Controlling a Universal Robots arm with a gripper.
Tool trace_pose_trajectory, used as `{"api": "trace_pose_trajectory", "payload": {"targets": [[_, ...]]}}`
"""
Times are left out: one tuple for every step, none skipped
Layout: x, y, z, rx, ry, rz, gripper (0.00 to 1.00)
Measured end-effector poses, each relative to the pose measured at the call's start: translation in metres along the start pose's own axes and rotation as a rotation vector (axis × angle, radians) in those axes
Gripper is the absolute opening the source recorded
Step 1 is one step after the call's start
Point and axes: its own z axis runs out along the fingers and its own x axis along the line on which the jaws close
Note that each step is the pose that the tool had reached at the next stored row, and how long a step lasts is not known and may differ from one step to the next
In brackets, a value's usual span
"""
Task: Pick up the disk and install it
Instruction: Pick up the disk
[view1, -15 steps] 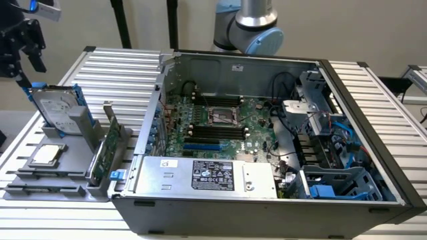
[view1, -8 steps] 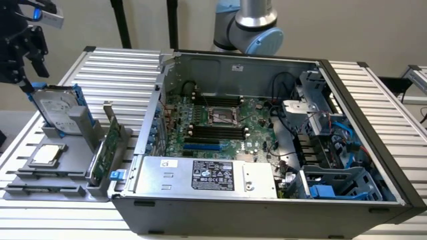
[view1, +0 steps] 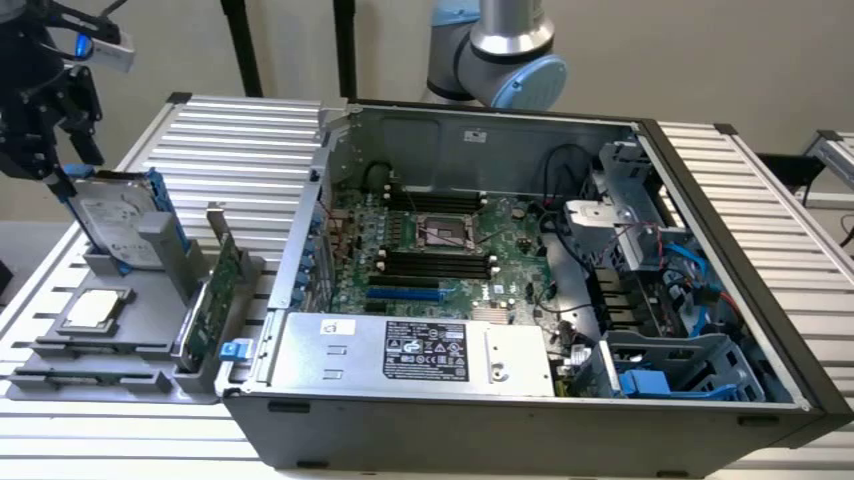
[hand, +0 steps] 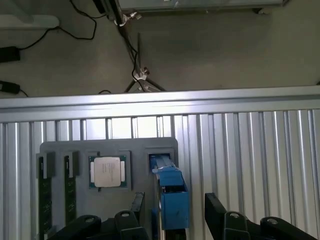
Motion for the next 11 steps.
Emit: {"api": "trace_pose_trajectory", "payload": {"targets": [[0.000,-0.0001,0.0018,0.0000,0.0001,-0.001,0.60],[0.000,-0.0001,0.0037,0.0001,0.0002,-0.003,0.60],[0.000,-0.0002,0.0054,-0.0001,0.0003,-0.004,0.60],[0.000,-0.0002,0.0071,-0.0001,0.0004,-0.005,0.60],[0.000,0.0001,0.0091,0.0000,0.0004,-0.005,0.60],[0.000,0.0003,0.0110,0.0004,0.0003,-0.006,0.60],[0.000,0.0007,0.0129,0.0009,0.0003,-0.006,0.60],[0.000,0.0012,0.0146,0.0017,0.0004,-0.007,0.60],[0.001,0.0016,0.0165,0.0028,0.0003,-0.007,0.60],[0.001,0.0020,0.0182,0.0041,0.0003,-0.008,0.60],[0.001,0.0022,0.0198,0.0058,0.0002,-0.008,0.60]]}}
